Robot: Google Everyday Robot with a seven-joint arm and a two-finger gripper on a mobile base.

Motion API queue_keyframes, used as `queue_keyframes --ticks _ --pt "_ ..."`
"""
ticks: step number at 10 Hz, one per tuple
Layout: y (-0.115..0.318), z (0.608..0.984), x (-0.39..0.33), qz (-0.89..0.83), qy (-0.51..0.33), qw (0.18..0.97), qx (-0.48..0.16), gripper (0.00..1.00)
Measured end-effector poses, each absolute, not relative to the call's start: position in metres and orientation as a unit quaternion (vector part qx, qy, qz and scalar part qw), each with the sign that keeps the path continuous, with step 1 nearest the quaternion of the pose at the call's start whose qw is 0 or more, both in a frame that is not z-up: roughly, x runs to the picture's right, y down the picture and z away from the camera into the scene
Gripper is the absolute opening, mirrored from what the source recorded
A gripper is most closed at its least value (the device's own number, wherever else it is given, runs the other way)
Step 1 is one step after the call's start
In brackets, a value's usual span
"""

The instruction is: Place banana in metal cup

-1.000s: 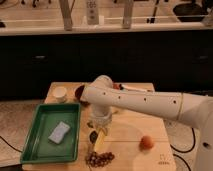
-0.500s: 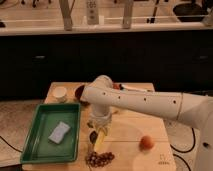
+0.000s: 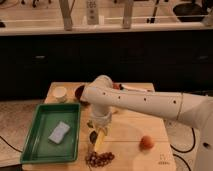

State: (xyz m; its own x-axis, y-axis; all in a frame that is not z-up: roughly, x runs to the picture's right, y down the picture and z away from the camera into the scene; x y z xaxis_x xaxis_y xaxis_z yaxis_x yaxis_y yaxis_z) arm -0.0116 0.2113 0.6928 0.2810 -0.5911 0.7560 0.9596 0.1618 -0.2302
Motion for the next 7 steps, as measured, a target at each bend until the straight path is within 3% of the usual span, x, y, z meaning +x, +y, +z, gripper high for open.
queue_keyframes --ticks 1,2,7 --pt "0.211 0.693 -0.012 -0.542 -0.259 0.716 -0.356 0.07" --pt "0.211 0.693 -0.012 -0.542 -0.260 0.716 -0.355 0.15" --pt "0.209 0.693 -0.027 -0.556 -0.267 0.707 -0.346 0.65"
